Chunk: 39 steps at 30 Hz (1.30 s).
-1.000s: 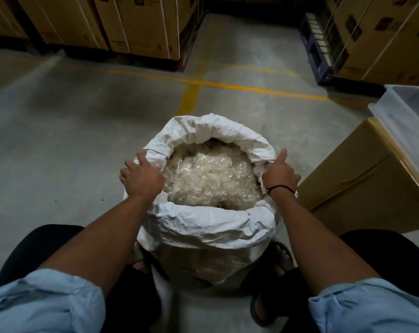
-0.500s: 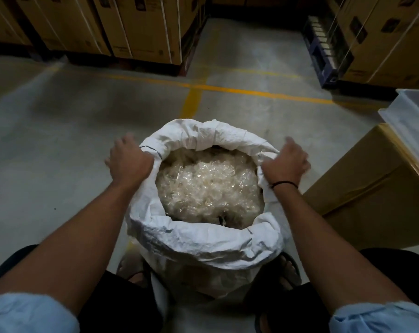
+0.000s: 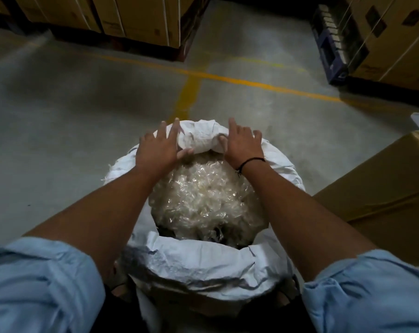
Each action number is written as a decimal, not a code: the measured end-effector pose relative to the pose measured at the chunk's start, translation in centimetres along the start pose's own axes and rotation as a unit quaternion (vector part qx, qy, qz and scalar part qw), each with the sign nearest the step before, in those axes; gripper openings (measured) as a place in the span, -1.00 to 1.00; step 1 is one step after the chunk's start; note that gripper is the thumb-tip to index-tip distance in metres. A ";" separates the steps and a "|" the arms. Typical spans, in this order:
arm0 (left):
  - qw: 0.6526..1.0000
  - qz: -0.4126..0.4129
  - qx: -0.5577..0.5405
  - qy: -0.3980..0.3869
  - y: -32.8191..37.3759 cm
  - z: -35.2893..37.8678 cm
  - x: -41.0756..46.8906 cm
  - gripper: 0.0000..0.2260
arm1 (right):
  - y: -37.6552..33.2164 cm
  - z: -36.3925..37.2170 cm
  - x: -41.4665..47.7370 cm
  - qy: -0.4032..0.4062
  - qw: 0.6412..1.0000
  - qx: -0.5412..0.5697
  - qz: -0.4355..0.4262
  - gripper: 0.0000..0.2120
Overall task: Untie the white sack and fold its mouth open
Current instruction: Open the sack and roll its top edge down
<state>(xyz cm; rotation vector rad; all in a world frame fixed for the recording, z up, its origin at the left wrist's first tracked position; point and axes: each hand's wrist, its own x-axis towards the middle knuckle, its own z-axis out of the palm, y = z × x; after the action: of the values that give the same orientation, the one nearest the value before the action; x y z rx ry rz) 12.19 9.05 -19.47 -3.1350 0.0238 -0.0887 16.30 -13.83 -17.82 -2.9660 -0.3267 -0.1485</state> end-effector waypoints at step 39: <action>0.786 -0.435 -0.430 -0.085 -0.9 -5.9 -20.6 -0.26 | 6.7 -5.3 -22.4 -0.045 0.844 0.335 0.416 -0.36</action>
<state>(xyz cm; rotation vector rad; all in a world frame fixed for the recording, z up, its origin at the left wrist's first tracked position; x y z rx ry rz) -8.72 10.26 -14.77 -3.5777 -1.8804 0.2917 -4.41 -25.82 -16.08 -2.1576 0.7541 0.1795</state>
